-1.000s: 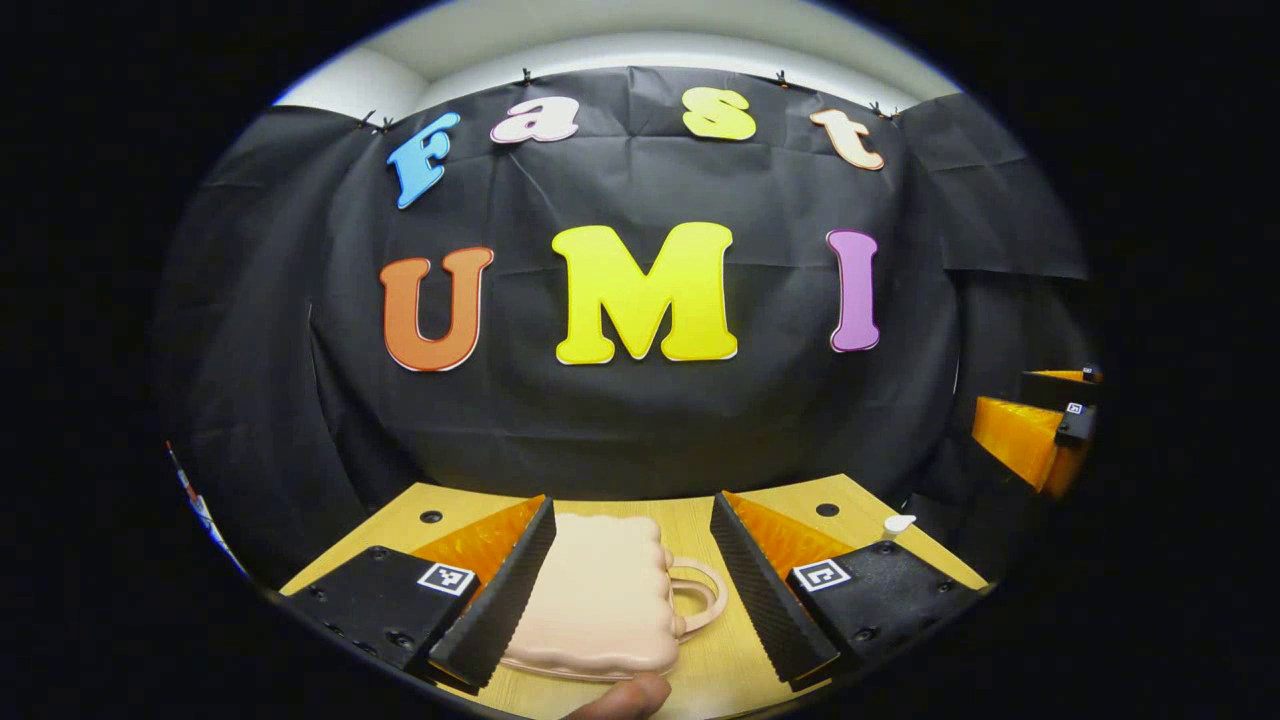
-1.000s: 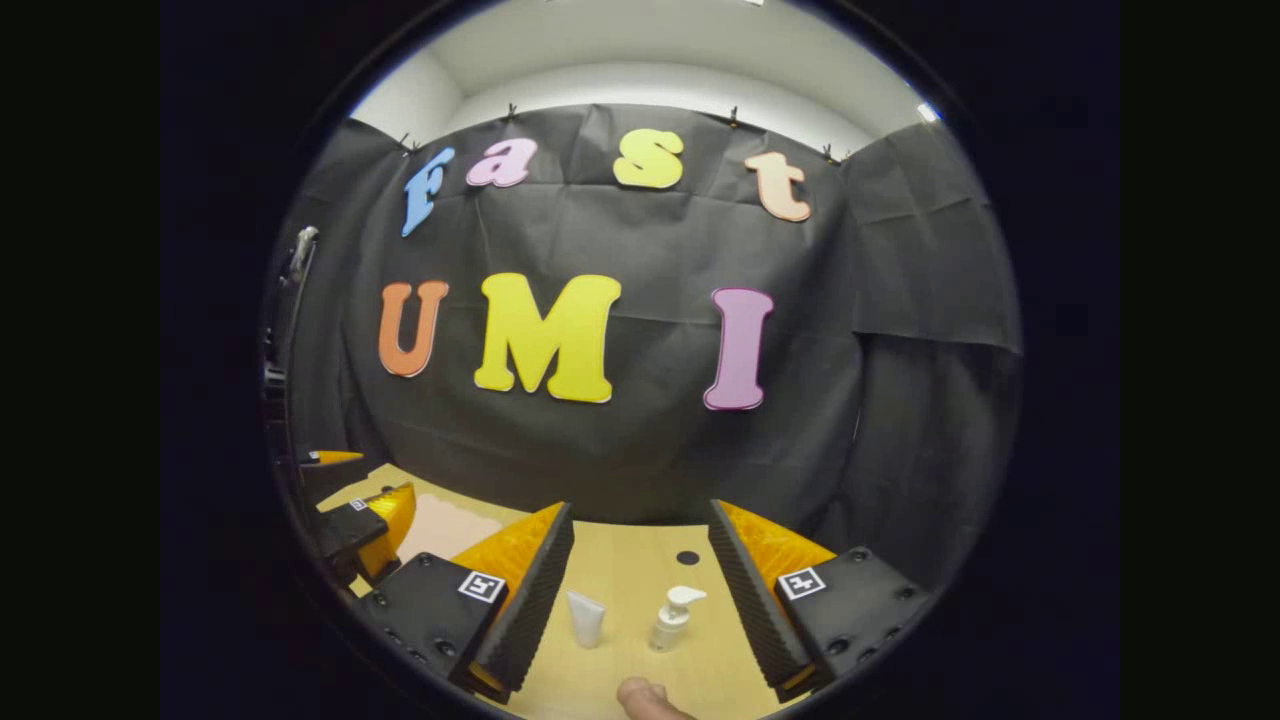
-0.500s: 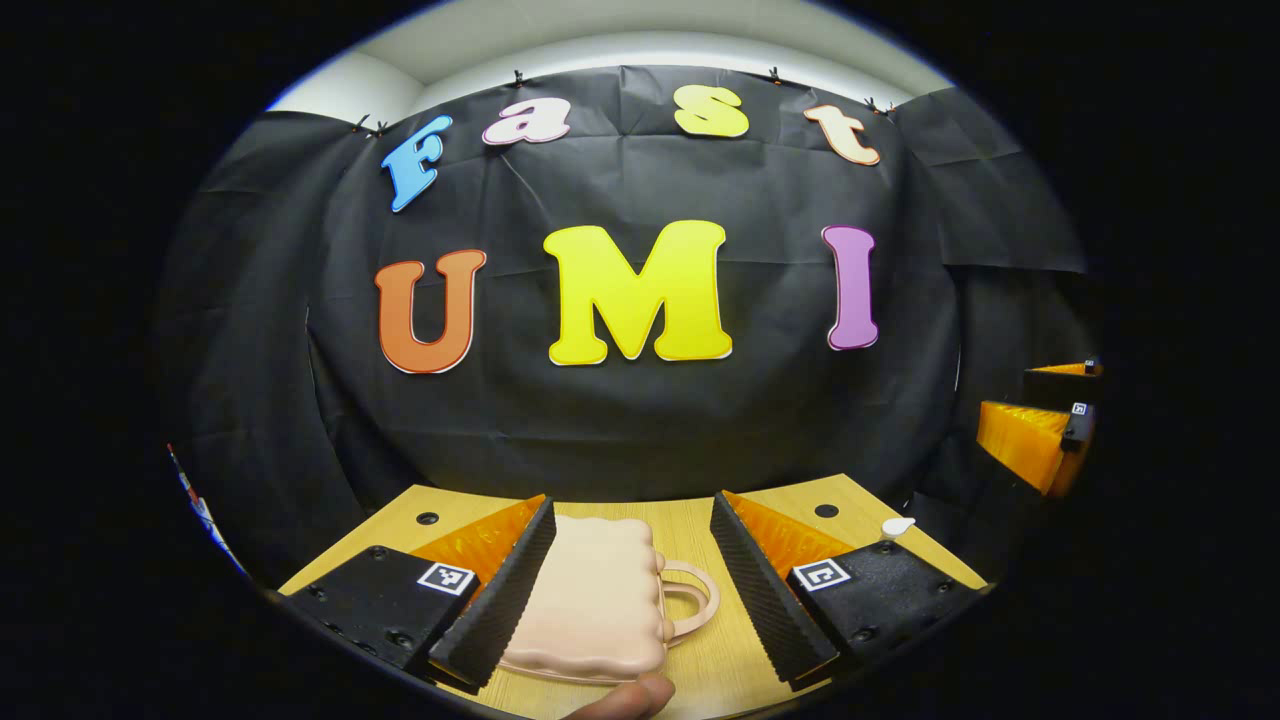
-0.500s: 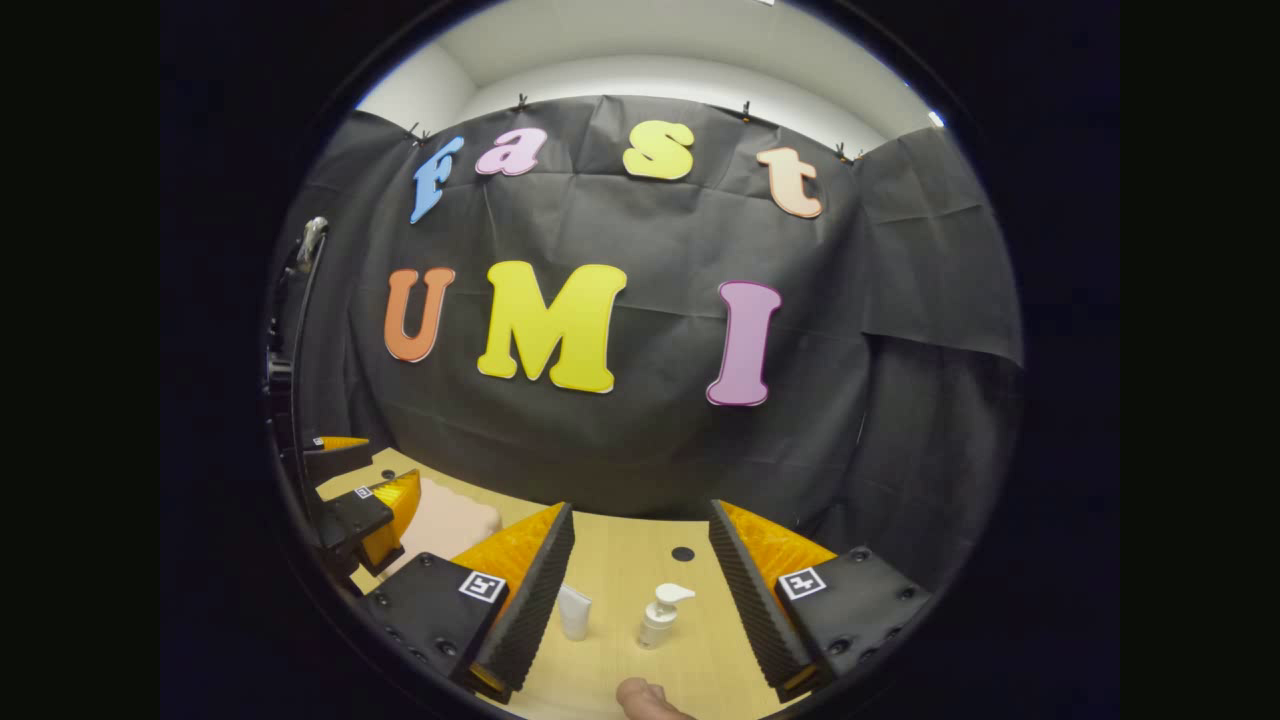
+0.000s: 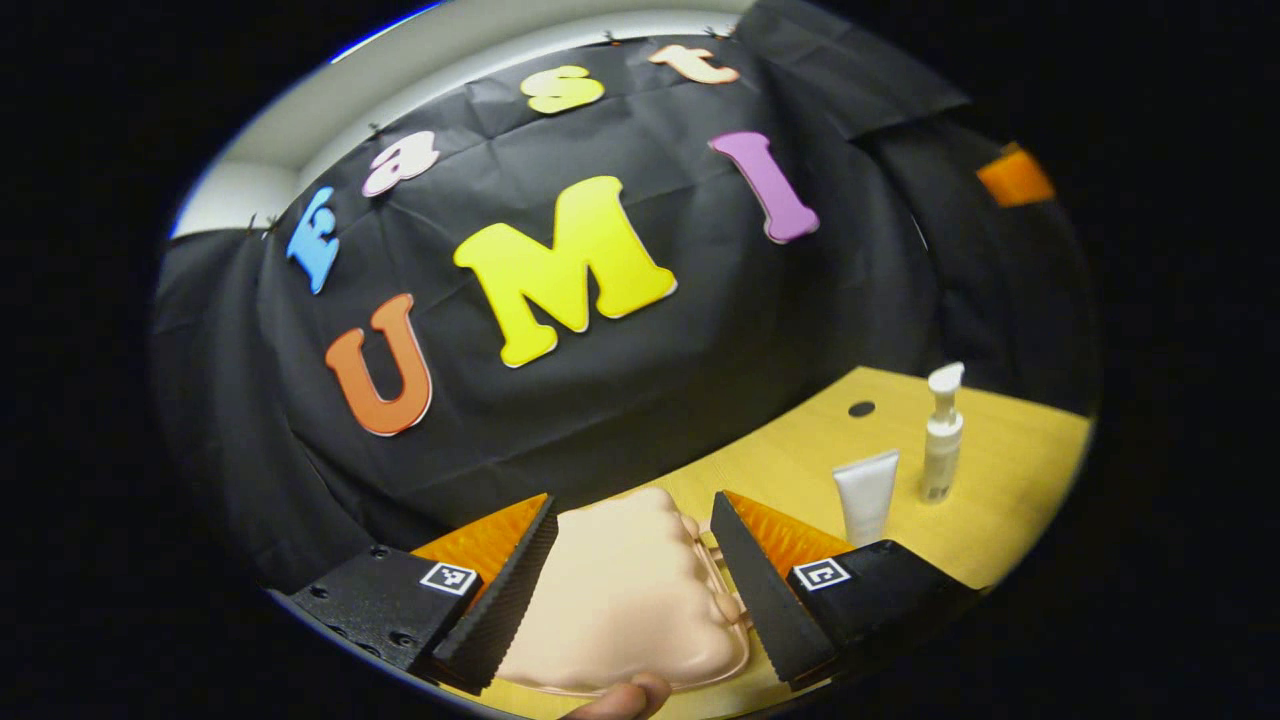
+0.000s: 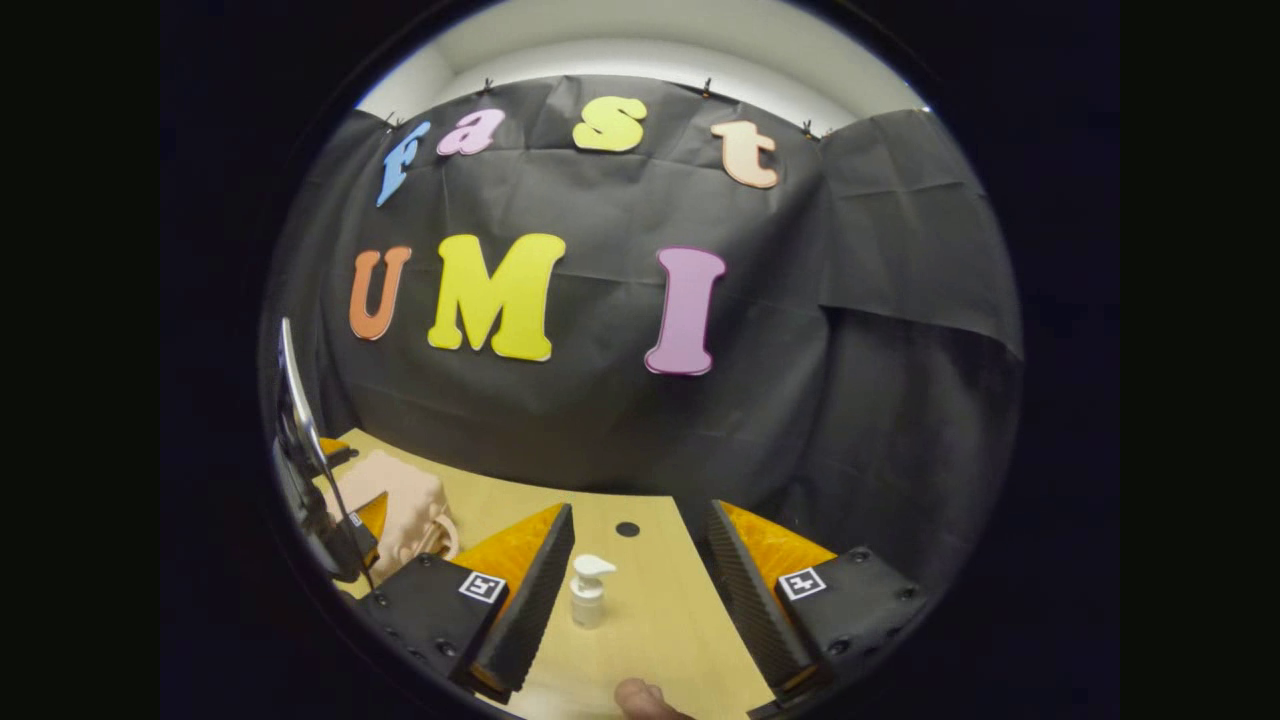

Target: First open the suitcase, pack the skin care products into it, and then close the suitcase.

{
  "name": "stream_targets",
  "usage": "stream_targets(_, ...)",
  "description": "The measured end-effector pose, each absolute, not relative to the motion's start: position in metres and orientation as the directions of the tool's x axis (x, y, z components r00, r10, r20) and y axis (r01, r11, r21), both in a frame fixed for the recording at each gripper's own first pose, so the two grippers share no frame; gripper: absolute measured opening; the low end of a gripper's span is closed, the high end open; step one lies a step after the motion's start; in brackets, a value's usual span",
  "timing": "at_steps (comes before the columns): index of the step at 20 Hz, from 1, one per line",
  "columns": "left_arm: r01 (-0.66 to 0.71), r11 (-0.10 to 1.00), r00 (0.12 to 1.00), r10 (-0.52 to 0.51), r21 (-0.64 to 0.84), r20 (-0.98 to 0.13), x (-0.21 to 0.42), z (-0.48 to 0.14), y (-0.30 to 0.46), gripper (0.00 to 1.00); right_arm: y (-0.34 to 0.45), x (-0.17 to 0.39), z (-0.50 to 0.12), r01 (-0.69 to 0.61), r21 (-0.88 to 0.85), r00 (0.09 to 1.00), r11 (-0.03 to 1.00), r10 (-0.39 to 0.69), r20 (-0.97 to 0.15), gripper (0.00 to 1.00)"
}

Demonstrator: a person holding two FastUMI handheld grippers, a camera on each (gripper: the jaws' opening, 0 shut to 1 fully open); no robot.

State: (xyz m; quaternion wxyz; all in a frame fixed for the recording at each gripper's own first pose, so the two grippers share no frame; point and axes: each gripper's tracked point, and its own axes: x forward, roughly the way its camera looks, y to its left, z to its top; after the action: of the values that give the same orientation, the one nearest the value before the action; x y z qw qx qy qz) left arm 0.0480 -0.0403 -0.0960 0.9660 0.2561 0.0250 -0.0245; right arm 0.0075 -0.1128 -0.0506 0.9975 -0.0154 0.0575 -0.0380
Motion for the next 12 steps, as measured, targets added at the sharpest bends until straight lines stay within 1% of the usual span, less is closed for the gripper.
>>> stream_targets(3, 0.132, 0.776, 0.990, -0.069, 0.616, -0.125, 0.059, -0.138, -0.054, 0.98, -0.124, 0.006, -0.067, 0.064, -0.046, 0.987, 0.997, -0.070, -0.144, 0.80)
stream_targets(7, 0.202, 0.680, 0.976, -0.080, 0.704, -0.203, 0.062, -0.179, -0.069, 0.98, -0.142, 0.005, -0.088, 0.078, -0.019, 0.978, 0.997, -0.080, -0.192, 0.80)
stream_targets(10, 0.242, 0.591, 0.962, -0.041, 0.770, -0.271, 0.075, -0.211, -0.074, 0.97, -0.162, 0.006, -0.103, 0.104, -0.004, 0.970, 0.995, -0.102, -0.220, 0.80)
stream_targets(12, 0.232, 0.546, 0.959, 0.011, 0.805, -0.284, 0.085, -0.222, -0.068, 0.96, -0.174, 0.006, -0.110, 0.112, -0.007, 0.967, 0.994, -0.111, -0.230, 0.80)
